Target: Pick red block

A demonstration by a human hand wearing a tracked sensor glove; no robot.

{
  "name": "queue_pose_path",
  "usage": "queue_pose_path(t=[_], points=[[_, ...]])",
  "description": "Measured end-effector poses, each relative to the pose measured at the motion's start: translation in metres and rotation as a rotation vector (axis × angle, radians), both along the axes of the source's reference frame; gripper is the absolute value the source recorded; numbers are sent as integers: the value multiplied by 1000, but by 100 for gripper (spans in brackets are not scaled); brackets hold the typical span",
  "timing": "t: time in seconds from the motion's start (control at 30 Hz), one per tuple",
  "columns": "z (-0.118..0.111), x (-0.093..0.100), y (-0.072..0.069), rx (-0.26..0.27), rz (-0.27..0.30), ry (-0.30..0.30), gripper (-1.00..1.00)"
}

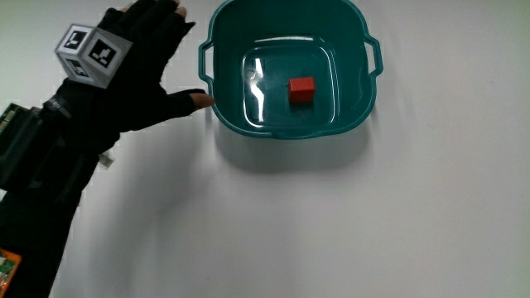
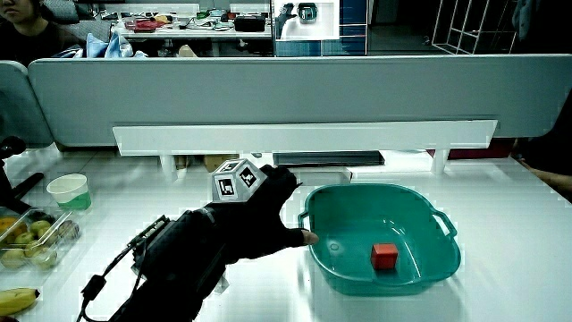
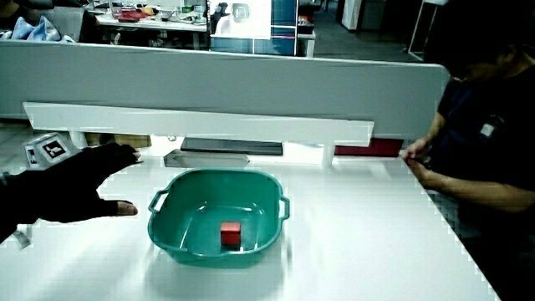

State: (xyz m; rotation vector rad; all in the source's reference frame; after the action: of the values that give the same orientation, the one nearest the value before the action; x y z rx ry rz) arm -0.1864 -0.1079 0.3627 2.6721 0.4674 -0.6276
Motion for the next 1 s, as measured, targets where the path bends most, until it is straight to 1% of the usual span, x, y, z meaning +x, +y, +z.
queue_pose_path(t=[0.03, 0.07, 0.1, 0.13, 0.2, 0.23, 0.27, 0.3, 0.33, 0.37, 0.4, 0.47, 0.5, 0.53, 0.57, 0.63, 0.67, 0.7, 0.73, 0.8, 0.83, 0.9, 0.93, 1.0], points=[[1, 3, -1, 24, 25, 6, 0], [1, 7, -1, 19, 20, -4, 0], [1, 10, -1, 35, 35, -16, 0], [3, 13, -1, 8, 33, 11, 0], [3, 19, -1, -2, 35, 20, 0], [4, 21, -2, -34, 20, 31, 0], [5, 24, -2, -51, 9, 40, 0], [5, 26, -3, -43, 16, 29, 0], [6, 29, -4, -54, 13, 42, 0], [9, 31, -6, -47, 31, 57, 0], [9, 34, -6, -64, 21, 46, 0], [10, 41, -8, -87, 14, 65, 0], [9, 44, -8, -78, 25, 40, 0], [11, 46, -10, -81, 18, 64, 0], [12, 49, -11, -98, 8, 67, 0], [13, 54, -14, -100, 18, 64, 0], [15, 56, -15, -138, -15, 82, 0], [15, 59, -17, -110, -1, 89, 0], [17, 62, -19, -113, 6, 101, 0], [17, 69, -20, -124, -3, 97, 0], [20, 71, -21, -147, -12, 91, 0], [23, 78, -22, -176, -16, 105, 0], [24, 82, -23, -171, -17, 94, 0], [28, 89, -25, -158, 18, 79, 0]])
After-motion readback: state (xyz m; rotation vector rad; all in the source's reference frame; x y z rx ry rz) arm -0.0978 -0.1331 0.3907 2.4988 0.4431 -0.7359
